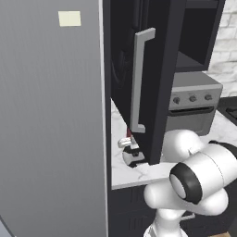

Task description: There are various items on the counter. Only move the condiments/shakers into the cabinet.

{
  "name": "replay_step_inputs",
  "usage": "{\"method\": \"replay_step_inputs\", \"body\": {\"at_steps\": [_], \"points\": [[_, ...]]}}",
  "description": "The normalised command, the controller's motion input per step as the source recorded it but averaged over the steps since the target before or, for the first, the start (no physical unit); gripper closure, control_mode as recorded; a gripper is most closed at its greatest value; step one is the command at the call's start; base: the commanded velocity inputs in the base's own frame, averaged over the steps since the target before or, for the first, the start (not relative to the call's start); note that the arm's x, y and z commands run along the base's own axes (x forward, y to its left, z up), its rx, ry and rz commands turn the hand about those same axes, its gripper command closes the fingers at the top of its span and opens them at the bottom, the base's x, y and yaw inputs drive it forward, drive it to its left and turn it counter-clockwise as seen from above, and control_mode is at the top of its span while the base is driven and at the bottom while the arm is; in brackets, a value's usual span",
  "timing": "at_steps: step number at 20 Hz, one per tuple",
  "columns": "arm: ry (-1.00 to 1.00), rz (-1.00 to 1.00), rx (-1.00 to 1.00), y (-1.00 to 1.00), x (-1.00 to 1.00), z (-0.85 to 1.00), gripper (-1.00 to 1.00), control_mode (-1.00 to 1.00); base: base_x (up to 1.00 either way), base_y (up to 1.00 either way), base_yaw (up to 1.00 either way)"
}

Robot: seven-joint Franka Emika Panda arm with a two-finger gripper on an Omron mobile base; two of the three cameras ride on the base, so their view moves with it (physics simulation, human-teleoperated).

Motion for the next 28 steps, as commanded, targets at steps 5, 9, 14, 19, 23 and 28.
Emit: {"method": "replay_step_inputs", "body": {"at_steps": [5, 9, 14, 19, 23, 28], "points": [[0.0, 0.0, 0.0, 0.0, 0.15, -0.03, -1.0, -1.0, 0.0, 0.0, 0.0], [0.0, 0.0, 0.0, 0.0, 0.21, -0.01, -1.0, -1.0, 0.0, 0.0, 0.0], [0.0, 0.0, 0.0, 0.0, 0.17, -0.01, -1.0, -1.0, 0.0, 0.0, 0.0], [0.0, 0.0, 0.0, 0.0, 0.1, -0.01, 1.0, -1.0, 0.0, 0.0, 0.0], [0.0, 0.0, 0.0, 0.0, 0.0, 0.0, 1.0, -1.0, 0.0, 0.0, 0.0], [0.0, 0.0, 0.0, 0.0, -0.03, 0.0, 1.0, -1.0, 0.0, 0.0, 0.0]]}}
